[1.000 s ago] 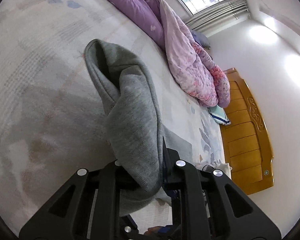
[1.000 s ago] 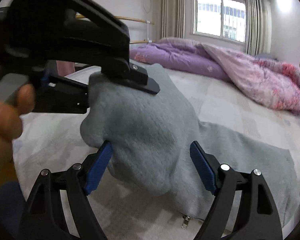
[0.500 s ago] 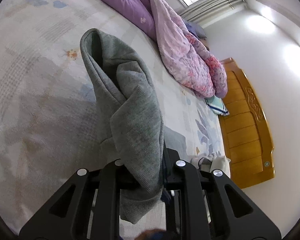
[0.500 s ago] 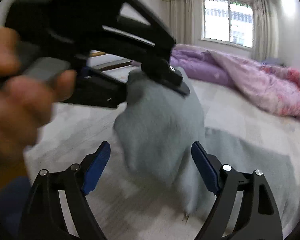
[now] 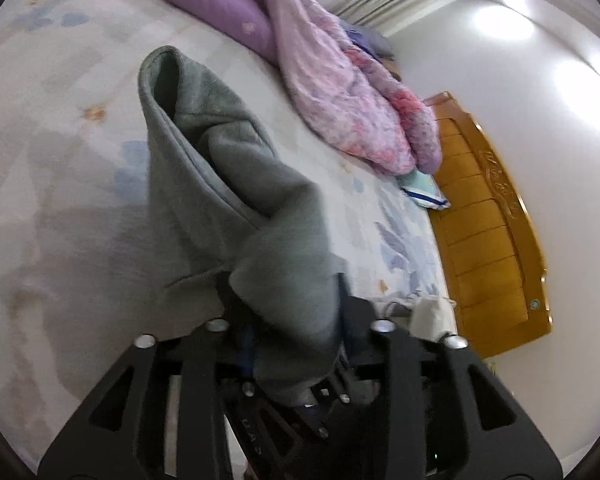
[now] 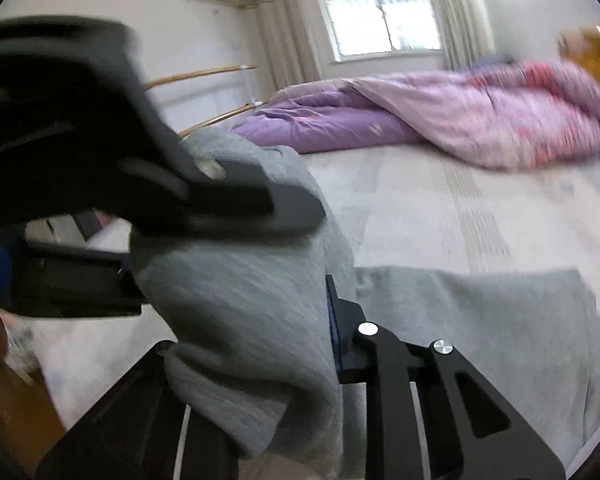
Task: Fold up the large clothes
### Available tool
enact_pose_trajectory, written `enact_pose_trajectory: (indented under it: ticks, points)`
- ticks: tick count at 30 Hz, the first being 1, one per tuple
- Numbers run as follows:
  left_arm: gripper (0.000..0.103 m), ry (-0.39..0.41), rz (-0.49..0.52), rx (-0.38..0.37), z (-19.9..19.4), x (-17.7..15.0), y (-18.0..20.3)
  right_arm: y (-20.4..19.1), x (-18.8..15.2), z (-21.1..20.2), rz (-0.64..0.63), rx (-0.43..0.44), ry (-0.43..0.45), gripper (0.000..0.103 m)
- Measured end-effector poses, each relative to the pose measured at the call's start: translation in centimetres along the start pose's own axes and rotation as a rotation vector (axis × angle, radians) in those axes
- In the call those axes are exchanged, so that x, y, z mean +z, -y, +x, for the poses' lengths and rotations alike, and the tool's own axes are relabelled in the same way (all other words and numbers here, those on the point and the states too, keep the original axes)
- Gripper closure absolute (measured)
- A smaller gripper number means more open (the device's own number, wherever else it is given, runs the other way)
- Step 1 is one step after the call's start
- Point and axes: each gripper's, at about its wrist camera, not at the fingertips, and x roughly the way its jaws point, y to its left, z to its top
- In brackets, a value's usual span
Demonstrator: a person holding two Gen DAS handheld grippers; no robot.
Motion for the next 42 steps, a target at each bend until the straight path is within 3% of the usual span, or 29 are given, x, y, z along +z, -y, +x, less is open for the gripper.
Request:
enact_pose_trajectory:
  ticks: [2, 5, 8, 11, 15, 18, 23, 24, 27, 29, 32, 38, 42]
  points:
    - [0.034, -0.009, 0.007, -0.044, 0.4, -0.5, 1.4, 2.2, 0.1, -0.9, 0.104, 0.01, -0.008, 0.087]
    - [0.029, -0.028, 0.061, -0.14, 0.7, -1.2, 3.7, 6.1, 0.0, -2.1, 0.275, 0.039, -0.011, 0.087]
    - [0.02, 0.009, 0.067, -0.231, 0.2, -1.7, 4.9, 9.1, -0.8, -4.1, 0.405, 0.068, 0.006, 0.088]
    - [0.02, 0.047, 0.059, -0.257, 0.1, -1.8, 4.7, 12.1, -1.0, -6.1, 0.516, 0.102, 0.037, 0.088]
    - [0.02, 0.049, 0.067, -0.025, 2.3, -2.2, 2.9, 16.2, -1.6, -8.1, 0.659, 0.109, 0.06, 0.088]
    - [0.02, -0.016, 0.019, 0.048, 5.1, -3.2, 0.9, 19.0, -2.9, -9.2, 0.768, 0.093, 0.07, 0.087]
    - [0.02, -0.129, 0.055, 0.177, 10.5, -5.0, 0.2, 22.6, -4.8, -7.7, 0.871, 0.035, -0.043, 0.085]
    - [0.019, -0.151, 0.072, 0.215, 11.5, -5.3, 0.2, 23.0, -5.2, -7.7, 0.881, 0.024, -0.058, 0.082]
    - [0.017, -0.167, 0.059, 0.191, 12.8, -5.7, -0.3, 23.4, -5.9, -8.6, 0.873, -0.009, -0.075, 0.075]
    - [0.017, -0.163, 0.09, 0.209, 13.0, -5.8, -0.3, 23.3, -6.2, -9.6, 0.864, -0.005, -0.132, 0.072]
    - [0.017, -0.155, 0.11, 0.219, 13.1, -5.8, -0.2, 21.8, -6.3, -12.7, 0.777, -0.048, -0.175, 0.069]
    - [0.017, -0.144, 0.168, 0.269, 14.1, -5.5, 1.2, 19.5, -3.8, -17.2, 0.59, -0.109, -0.135, 0.069]
    - [0.017, -0.157, 0.216, 0.312, 14.4, -5.7, 2.0, 18.7, -0.8, -15.6, 0.465, -0.1, -0.081, 0.071]
